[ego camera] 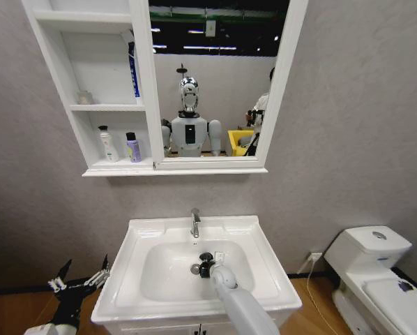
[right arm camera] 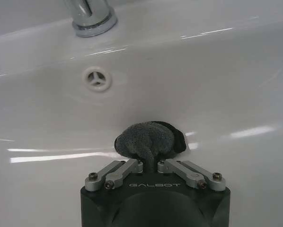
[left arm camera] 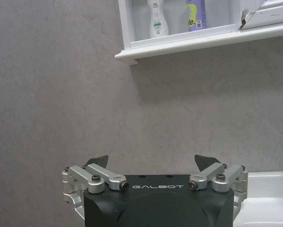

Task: Move facial cleanser and shampoo from washbasin to cabinet, then wipe washbasin with towel.

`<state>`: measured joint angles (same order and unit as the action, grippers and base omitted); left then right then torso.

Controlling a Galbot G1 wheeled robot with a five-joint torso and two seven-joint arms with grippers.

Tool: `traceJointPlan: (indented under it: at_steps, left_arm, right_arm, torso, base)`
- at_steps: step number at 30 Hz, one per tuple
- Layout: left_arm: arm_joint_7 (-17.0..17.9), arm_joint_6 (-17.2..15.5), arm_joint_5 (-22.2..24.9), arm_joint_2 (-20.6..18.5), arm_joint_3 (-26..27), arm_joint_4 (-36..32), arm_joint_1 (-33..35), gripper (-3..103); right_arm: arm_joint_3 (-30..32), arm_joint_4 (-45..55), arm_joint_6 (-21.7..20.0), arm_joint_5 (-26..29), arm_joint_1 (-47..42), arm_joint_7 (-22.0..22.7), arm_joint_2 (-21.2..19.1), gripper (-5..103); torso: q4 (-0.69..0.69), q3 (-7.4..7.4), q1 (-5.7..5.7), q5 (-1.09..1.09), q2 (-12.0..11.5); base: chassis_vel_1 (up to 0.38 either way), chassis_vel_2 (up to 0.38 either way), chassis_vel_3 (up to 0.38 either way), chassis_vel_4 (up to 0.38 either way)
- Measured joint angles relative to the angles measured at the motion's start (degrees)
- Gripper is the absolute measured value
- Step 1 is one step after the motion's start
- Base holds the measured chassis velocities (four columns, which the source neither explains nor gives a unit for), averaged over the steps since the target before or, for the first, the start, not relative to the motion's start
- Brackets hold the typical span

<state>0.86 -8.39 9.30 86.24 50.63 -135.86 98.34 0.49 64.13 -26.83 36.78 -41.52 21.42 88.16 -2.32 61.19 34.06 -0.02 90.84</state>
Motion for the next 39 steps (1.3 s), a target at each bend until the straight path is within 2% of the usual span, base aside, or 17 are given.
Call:
traceJointPlan:
  at_steps: [5,8,10,14,17,21,26,28,32,35,39]
  left_arm:
    - [0.00,0.00,0.00,0.00,0.00,0.00,0.00,100]
    - [0.00,0.00,0.00,0.00,0.00,0.00,0.00,100]
    - [0.00,0.00,0.00,0.00,0.00,0.00,0.00,100]
    - [0.00,0.00,0.00,0.00,0.00,0.00,0.00,100]
    - [0.00,0.00,0.00,0.00,0.01,0.00,0.00,100]
    - [0.00,0.00,0.00,0.00,0.00,0.00,0.00,100]
    - [0.00,0.00,0.00,0.00,0.00,0.00,0.00,100]
    - [0.00,0.00,0.00,0.00,0.00,0.00,0.00,100]
    - [0.00,0.00,0.00,0.00,0.00,0.00,0.00,100]
    - [0.00,0.00,0.00,0.00,-0.01,0.00,0.00,100]
    - [0.00,0.00,0.00,0.00,0.00,0.00,0.00,100]
  right_arm:
    - [-1.32,-2.36,0.90,-2.11,0.71,-0.31,3.00,8]
    - [-1.38,-2.69,0.92,-2.20,0.91,0.11,3.34,8]
    - [-1.42,-2.42,0.66,-1.83,0.90,0.21,2.65,8]
    - [-0.94,-1.19,0.22,-1.13,0.46,0.40,0.94,8]
    - [0.74,2.30,-0.69,0.16,-1.33,0.94,-2.47,8]
    - [1.56,4.71,-1.01,0.89,-2.46,0.96,-4.98,8]
    - [1.26,5.39,-1.16,1.15,-2.58,1.24,-5.39,8]
    - [0.53,4.69,-1.15,0.99,-2.17,1.57,-4.38,8]
    - [-0.61,3.08,-0.63,0.23,-1.59,1.37,-2.35,8]
    - [-1.21,-0.46,0.77,-1.69,-0.36,0.08,1.39,8]
    - [-1.38,-2.21,1.11,-2.36,0.52,-0.20,3.20,8]
  torso:
    - [0.01,0.00,0.00,0.00,0.00]
    - [0.04,0.00,0.00,0.01,0.00]
    - [0.12,0.00,0.00,0.07,0.00]
    - [0.15,0.00,0.00,0.07,0.00]
    - [0.04,0.00,0.00,0.04,0.00]
    - [0.03,0.00,0.00,0.03,0.00]
    - [0.01,0.01,0.01,0.00,-0.02]
    - [-0.06,0.01,0.01,-0.06,-0.01]
    - [-0.04,0.01,0.01,0.01,-0.01]
    - [0.01,0.01,0.01,0.01,-0.01]
    - [0.01,0.01,0.00,0.00,-0.01]
  base:
    - [0.000,0.000,0.000,0.000]
    - [0.000,0.000,0.000,0.000]
    - [0.000,0.000,0.000,0.000]
    - [0.026,0.006,0.011,0.015]
    - [0.000,0.000,0.000,0.000]
    - [0.000,0.000,0.000,0.000]
    - [0.000,0.000,0.000,0.000]
    - [0.000,0.000,0.000,0.000]
    - [0.000,0.000,0.000,0.000]
    - [0.000,0.000,0.000,0.000]
    - [0.000,0.000,0.000,0.000]
